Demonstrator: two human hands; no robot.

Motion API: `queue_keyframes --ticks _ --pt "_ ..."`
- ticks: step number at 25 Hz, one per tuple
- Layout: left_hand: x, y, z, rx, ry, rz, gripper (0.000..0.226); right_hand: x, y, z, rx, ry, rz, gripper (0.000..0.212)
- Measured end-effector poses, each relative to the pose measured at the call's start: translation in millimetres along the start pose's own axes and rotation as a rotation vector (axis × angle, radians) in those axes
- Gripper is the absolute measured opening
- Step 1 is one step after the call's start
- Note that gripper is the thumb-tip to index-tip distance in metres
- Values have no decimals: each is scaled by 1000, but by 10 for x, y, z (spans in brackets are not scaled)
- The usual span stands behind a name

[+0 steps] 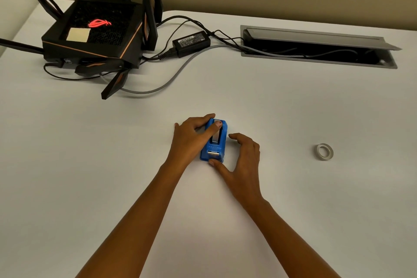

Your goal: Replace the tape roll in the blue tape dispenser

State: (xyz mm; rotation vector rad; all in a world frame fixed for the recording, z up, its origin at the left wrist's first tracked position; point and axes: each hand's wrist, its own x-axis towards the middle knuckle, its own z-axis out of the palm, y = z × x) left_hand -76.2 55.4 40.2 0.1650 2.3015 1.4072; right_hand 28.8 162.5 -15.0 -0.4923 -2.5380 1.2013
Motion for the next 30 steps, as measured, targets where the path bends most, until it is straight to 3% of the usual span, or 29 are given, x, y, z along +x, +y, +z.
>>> queue_keyframes --ticks 9,15,23,26,30 --pt "-52 18 -7 27 13 4 35 -42 -3 -37 -23 -12 -49 56" --pt "-57 -32 -35 41 -58 -14 46 -186 47 -172 5 -14 -62 53" --pt "-67 -26 21 -8 -24 -57 52 -426 90 -282 0 23 -50 49" --pt "-57 17 14 -9 29 -87 49 -476 111 -312 3 22 -46 48" --pt "-364 -160 19 -105 246 72 34 -582 134 -342 2 63 -20 42"
